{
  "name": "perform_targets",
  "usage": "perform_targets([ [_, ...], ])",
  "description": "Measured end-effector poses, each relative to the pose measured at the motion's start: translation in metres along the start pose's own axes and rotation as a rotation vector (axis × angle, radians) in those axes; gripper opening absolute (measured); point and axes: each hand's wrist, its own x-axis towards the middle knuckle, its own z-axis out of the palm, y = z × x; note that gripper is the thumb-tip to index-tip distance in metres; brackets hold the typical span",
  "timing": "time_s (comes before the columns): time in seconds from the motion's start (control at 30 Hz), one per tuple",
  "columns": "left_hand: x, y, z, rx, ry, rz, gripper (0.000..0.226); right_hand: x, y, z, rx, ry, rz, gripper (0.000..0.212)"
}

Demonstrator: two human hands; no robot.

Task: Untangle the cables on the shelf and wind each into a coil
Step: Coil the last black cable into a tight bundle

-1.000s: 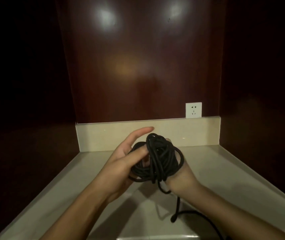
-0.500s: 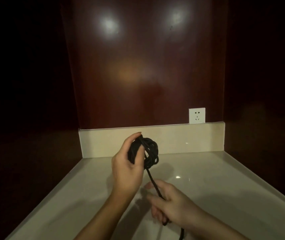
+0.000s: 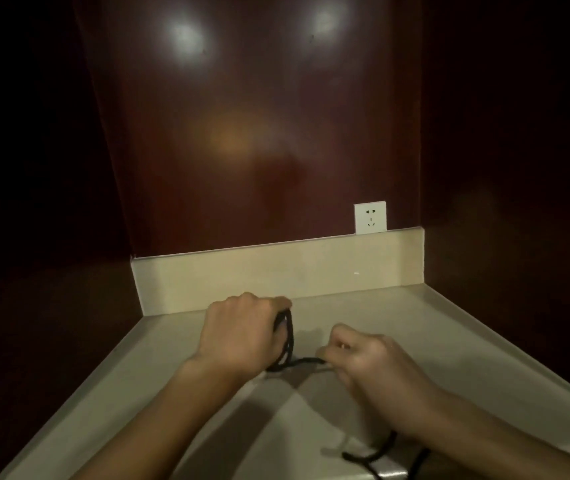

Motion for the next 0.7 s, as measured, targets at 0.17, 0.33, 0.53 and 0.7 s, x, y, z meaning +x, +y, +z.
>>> perform_targets([
  [0.17,-0.008,0.0,-0.026,-0.364,-0.443,0.177,0.015,0.022,0.012,-0.045,-0.384,0.066,-0.336,0.022],
  [0.33,-0.01,0.001,-0.03,-0.411,-0.429,0.03,0.056,0.047,0.004,-0.084,-0.143,-0.051,-0.154,0.026],
  [0.53,-0.005,0.0,-0.028,-0.298,-0.294,0.002,0.029,0.06,-0.01,-0.09,0.656,-0.554,0.096,0.033],
  [0.7,0.0,-0.015,-0.041,-0.2,-0.333,-0.015,0.03,0.065,0.003,-0.075,0.023,-0.496,0.017,0.061],
])
